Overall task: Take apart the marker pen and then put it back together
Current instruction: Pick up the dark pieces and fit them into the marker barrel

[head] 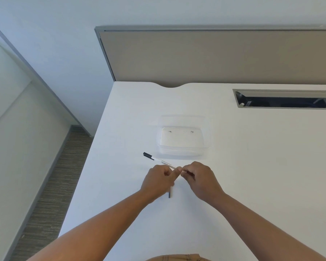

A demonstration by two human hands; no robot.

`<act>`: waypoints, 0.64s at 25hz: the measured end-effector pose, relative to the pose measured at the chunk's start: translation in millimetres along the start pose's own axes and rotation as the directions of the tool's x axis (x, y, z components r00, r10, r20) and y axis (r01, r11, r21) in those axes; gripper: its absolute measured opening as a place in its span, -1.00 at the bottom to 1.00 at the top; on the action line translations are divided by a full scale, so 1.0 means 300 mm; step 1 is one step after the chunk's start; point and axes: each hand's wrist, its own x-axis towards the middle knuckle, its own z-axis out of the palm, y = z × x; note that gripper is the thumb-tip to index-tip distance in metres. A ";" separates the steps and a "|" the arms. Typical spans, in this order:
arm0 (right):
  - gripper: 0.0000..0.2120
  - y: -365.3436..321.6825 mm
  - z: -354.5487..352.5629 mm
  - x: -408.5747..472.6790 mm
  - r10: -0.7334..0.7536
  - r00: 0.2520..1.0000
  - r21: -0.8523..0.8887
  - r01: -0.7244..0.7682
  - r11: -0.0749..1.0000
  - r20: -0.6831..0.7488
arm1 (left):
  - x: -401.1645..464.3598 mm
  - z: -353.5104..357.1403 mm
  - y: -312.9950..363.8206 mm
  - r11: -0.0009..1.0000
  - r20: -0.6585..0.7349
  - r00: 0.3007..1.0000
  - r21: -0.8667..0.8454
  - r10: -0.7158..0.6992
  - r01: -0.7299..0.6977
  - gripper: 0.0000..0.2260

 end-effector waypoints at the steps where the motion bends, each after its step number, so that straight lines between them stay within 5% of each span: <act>1: -0.86 0.002 -0.004 -0.003 0.003 1.000 0.001 -0.003 1.000 -0.004 | -0.009 -0.003 0.000 0.965 -0.110 0.984 0.237 0.141 -0.111 -0.52; 4: -0.90 -0.004 -0.011 -0.009 -0.018 1.000 -0.020 0.018 1.000 0.005 | -0.014 -0.024 -0.007 0.631 -0.115 0.750 0.631 0.651 -0.451 -0.67; 6: -0.91 -0.016 -0.016 -0.009 -0.040 0.999 -0.031 0.040 0.999 0.013 | 0.007 -0.047 -0.006 0.518 0.034 0.733 0.685 0.679 -0.512 -0.66; 10: -0.93 -0.018 -0.053 0.002 -0.046 0.998 0.001 0.046 0.999 0.042 | 0.026 -0.071 -0.015 0.511 0.189 0.804 0.685 0.564 -0.519 -0.79; 16: -0.81 -0.016 -0.089 0.006 -0.016 0.988 -0.024 0.020 1.000 0.151 | 0.018 -0.083 -0.026 0.588 0.153 0.813 0.617 0.562 -0.523 -0.77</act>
